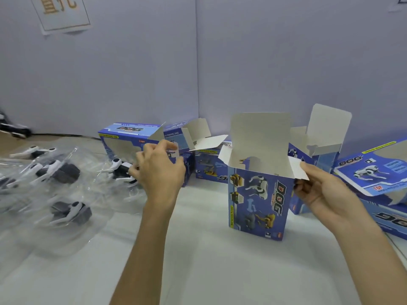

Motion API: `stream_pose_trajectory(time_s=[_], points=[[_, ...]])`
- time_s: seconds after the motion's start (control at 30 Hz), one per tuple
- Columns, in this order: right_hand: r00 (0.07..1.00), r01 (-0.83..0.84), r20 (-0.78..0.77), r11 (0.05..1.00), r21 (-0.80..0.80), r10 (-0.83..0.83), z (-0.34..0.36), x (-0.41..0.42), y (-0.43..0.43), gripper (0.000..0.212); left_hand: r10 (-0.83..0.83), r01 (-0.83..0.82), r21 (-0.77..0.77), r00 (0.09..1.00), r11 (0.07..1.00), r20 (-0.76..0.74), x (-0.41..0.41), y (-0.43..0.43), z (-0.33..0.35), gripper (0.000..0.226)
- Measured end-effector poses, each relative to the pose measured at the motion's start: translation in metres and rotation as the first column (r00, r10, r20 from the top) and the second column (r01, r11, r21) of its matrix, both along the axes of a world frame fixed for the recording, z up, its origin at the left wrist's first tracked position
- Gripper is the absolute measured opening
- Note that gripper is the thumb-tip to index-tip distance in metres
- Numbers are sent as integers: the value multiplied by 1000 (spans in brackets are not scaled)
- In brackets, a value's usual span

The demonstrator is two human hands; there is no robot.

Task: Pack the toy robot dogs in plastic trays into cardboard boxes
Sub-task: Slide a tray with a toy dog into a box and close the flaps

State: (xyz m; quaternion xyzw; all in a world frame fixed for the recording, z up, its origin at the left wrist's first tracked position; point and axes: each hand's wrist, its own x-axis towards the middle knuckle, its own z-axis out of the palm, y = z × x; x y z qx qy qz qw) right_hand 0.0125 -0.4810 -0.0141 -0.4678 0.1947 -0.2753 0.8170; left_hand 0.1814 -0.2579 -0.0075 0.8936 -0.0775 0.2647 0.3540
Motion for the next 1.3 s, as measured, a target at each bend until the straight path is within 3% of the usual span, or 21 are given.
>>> stream_pose_trajectory(time_s=[0.17, 0.37, 0.43, 0.5, 0.63, 0.7, 0.77, 0.83, 0.93, 1.03, 1.1, 1.17, 1.3], points=[[998, -53, 42, 996, -76, 56, 12, -6, 6, 16, -122, 151, 68, 941, 986, -317, 22, 33, -2, 28], [989, -76, 117, 990, -120, 90, 32, -19, 11, 20, -190, 233, 60, 894, 971, -407, 24, 29, -26, 26], [985, -67, 153, 993, -93, 81, 37, -24, 10, 19, -169, 209, 82, 923, 974, -345, 27, 23, -31, 27], [983, -43, 175, 996, -74, 55, 41, -29, 9, 17, -116, 121, 15, 976, 993, -183, 28, 20, -30, 29], [984, -11, 177, 998, -62, 22, 45, -34, 7, 20, 226, -209, -152, 969, 966, 100, 27, 26, -28, 46], [985, 2, 171, 997, -71, 10, 45, -35, 7, 21, 312, -297, -168, 948, 940, 69, 29, 34, -31, 58], [986, 8, 166, 996, -84, 6, 45, -35, 6, 16, 293, -295, -68, 956, 953, -30, 32, 41, -31, 64], [987, 8, 161, 997, -81, 6, 44, -36, 6, 14, 238, -232, 58, 962, 971, -131, 35, 46, -28, 61], [987, -5, 162, 998, -59, 15, 44, -36, 5, 15, 108, -69, 124, 930, 990, -351, 37, 55, -17, 41], [986, -22, 167, 999, -48, 29, 44, -38, 6, 17, -48, 216, 258, 846, 942, -531, 33, 59, -6, 22], [984, -29, 172, 997, -66, 40, 45, -40, 6, 20, -214, 423, 206, 750, 882, -626, 27, 51, -4, 18], [985, -29, 168, 994, -104, 46, 48, -42, 5, 22, -320, 566, 132, 625, 814, -712, 20, 37, -11, 30], [990, 66, 135, 970, -234, -35, 58, -55, -2, 26, -487, 687, -27, 486, 726, -725, 3, 1, -21, 41]])
